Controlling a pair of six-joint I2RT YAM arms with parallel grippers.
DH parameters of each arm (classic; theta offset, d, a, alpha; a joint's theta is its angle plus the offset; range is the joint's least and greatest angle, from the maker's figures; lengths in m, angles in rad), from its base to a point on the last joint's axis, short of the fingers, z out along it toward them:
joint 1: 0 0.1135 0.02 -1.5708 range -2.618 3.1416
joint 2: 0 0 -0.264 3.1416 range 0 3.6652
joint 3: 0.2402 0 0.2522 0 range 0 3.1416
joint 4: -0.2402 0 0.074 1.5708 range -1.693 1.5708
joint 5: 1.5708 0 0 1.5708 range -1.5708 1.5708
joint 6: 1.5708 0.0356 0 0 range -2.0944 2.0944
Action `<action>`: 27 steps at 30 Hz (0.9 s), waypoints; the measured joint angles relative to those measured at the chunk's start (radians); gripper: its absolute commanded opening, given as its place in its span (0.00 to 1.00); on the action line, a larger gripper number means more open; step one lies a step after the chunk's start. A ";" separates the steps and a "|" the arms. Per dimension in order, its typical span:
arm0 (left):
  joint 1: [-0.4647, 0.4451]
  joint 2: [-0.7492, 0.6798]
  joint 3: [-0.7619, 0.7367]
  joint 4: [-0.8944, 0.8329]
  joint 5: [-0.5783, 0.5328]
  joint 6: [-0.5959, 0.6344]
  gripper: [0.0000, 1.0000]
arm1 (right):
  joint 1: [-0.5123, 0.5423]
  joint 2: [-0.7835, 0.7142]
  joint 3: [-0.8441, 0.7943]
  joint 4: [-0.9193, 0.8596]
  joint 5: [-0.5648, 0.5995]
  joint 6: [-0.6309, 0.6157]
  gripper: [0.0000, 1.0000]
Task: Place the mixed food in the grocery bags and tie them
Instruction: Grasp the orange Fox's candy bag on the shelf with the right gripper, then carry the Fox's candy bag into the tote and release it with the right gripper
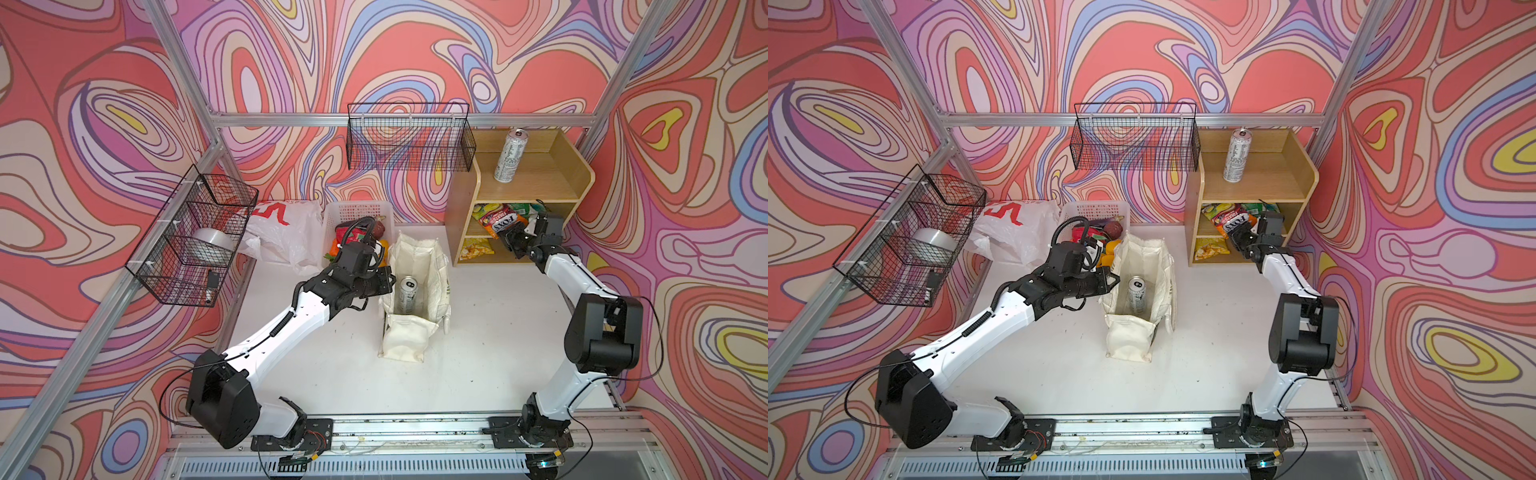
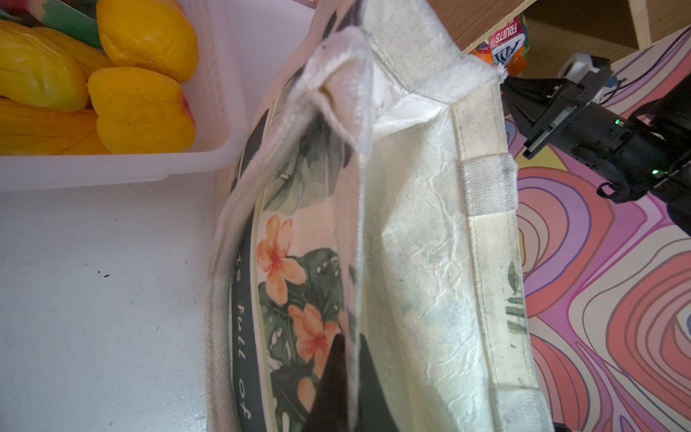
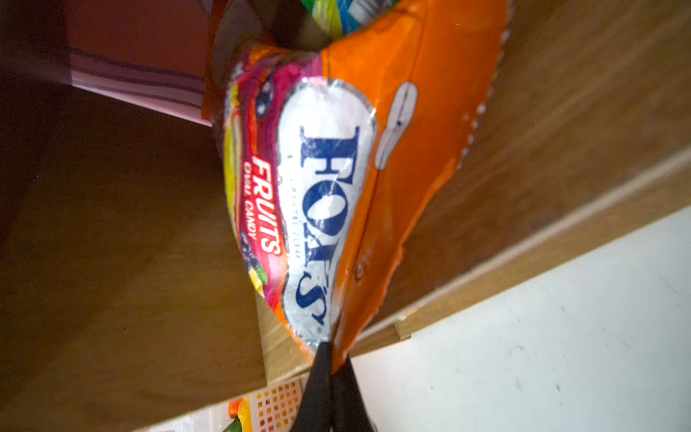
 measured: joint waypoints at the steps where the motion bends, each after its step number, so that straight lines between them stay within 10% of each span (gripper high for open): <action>1: 0.000 0.000 0.000 0.000 0.000 0.000 0.00 | 0.000 -0.046 -0.023 -0.004 -0.001 -0.007 0.00; 14: 0.000 0.000 0.000 0.000 0.005 0.000 0.00 | 0.036 -0.515 -0.035 -0.107 -0.132 -0.086 0.00; 27: 0.000 0.005 0.003 -0.001 0.008 0.002 0.00 | 0.485 -0.483 0.092 -0.159 -0.166 -0.090 0.00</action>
